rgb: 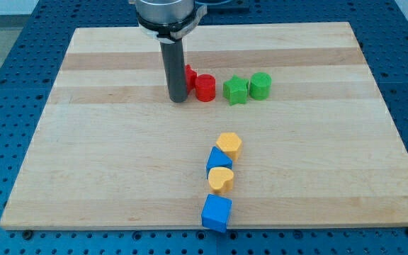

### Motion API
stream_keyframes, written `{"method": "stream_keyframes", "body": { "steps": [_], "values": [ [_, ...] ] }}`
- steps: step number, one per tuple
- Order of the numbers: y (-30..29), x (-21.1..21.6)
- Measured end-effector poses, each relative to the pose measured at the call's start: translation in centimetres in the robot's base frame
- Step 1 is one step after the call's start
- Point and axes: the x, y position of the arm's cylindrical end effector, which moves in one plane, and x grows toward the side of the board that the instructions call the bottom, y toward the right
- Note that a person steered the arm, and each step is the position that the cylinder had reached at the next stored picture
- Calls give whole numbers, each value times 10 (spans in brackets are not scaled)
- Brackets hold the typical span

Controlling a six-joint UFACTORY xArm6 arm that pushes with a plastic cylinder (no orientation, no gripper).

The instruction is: Place the red circle to the top left of the green star

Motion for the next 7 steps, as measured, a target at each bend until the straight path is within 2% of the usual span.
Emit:
{"method": "stream_keyframes", "body": {
  "steps": [5, 7],
  "values": [
    [36, 6],
    [21, 22]
  ]
}}
